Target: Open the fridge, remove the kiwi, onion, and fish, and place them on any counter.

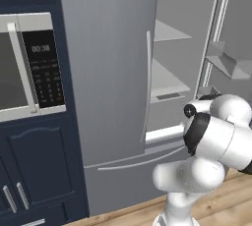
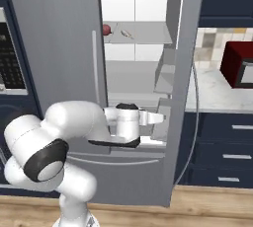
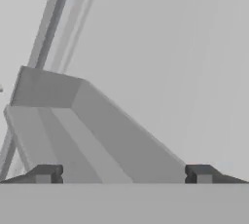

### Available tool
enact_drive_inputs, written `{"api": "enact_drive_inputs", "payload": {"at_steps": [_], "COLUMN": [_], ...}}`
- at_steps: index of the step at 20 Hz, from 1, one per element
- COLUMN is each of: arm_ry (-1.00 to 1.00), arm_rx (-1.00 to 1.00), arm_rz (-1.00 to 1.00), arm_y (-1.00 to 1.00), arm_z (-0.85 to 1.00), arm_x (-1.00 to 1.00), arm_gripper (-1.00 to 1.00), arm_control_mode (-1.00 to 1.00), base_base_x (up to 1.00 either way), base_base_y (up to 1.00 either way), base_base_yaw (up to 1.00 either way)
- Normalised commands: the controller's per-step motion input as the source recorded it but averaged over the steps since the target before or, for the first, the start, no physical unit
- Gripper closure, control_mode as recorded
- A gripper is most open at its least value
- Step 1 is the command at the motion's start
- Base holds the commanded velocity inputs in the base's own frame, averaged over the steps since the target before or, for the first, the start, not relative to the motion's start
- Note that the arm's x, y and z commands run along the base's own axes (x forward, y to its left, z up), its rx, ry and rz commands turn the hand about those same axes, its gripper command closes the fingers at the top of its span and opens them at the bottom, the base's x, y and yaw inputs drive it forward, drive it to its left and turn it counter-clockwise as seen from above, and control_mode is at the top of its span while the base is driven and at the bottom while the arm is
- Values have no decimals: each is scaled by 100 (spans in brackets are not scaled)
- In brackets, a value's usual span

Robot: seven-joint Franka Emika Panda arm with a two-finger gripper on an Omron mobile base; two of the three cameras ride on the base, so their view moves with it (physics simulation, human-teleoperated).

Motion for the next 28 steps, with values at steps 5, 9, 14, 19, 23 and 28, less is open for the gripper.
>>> {"api": "enact_drive_inputs", "payload": {"at_steps": [5,9,14,19,23,28], "arm_ry": [-3,-11,-45,-46,-6,28], "arm_rx": [55,52,21,0,-4,-18], "arm_rz": [-17,-15,-4,2,43,54], "arm_y": [-100,-87,-30,24,85,95], "arm_z": [79,100,95,100,36,6], "arm_x": [-25,-13,-73,-100,-60,-19], "arm_gripper": [-100,-100,-100,-100,-100,-100], "arm_control_mode": [-100,-100,-100,-100,-100,-100], "base_base_x": [0,0,0,0,0,0], "base_base_y": [0,0,0,0,0,0], "base_base_yaw": [0,0,0,0,0,0]}}
